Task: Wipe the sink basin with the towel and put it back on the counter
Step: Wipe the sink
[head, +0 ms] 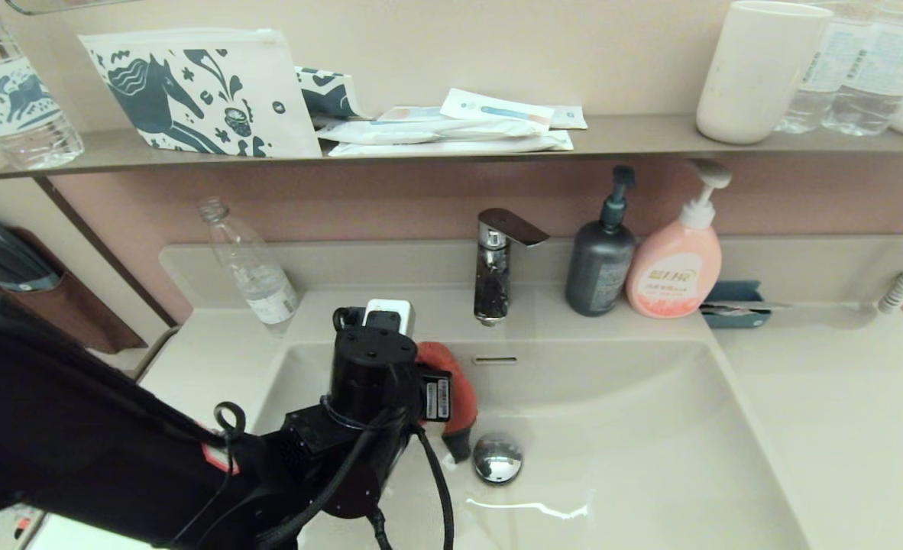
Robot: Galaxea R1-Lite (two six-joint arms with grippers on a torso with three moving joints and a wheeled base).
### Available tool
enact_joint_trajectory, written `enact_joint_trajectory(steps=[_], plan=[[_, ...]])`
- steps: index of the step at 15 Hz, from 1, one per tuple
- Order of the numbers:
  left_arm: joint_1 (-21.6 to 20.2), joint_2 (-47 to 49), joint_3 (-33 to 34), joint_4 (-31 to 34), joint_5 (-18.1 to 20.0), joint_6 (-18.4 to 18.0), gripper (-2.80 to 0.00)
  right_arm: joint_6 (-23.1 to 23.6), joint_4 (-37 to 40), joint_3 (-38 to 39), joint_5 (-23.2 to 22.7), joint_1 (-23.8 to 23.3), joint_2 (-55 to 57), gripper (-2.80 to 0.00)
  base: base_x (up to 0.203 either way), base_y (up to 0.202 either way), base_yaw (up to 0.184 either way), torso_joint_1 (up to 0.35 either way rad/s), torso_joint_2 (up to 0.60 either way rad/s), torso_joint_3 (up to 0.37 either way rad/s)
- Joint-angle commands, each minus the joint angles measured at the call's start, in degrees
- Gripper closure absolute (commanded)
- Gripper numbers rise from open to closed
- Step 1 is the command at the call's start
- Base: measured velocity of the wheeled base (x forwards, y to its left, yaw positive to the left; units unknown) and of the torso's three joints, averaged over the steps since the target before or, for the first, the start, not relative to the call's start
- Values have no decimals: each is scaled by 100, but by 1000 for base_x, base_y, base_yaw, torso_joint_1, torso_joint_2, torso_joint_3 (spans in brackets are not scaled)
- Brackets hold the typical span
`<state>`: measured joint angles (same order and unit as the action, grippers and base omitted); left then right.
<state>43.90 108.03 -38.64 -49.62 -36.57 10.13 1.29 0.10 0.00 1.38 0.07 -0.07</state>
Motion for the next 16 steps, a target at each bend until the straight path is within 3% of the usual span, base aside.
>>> enact_joint_trajectory(steps=[1,5,7,12,16], plan=[[-225,285,-46,-504,1,2,0,3,-1,0,2,1,7,0,0,0,0,0,0,0],[-283,824,103,-1371,9,-9,0,3,-1,0,2,1,7,0,0,0,0,0,0,0],[-432,820,240,-1410,85,-9,0,3,-1,0,2,1,7,0,0,0,0,0,0,0],[-1155,636,740,-1662,474,-42,0,3,-1,-6,2,1,7,0,0,0,0,0,0,0],[-1852,628,1188,-2376,986,-529,0,3,-1,0,2,1,7,0,0,0,0,0,0,0]])
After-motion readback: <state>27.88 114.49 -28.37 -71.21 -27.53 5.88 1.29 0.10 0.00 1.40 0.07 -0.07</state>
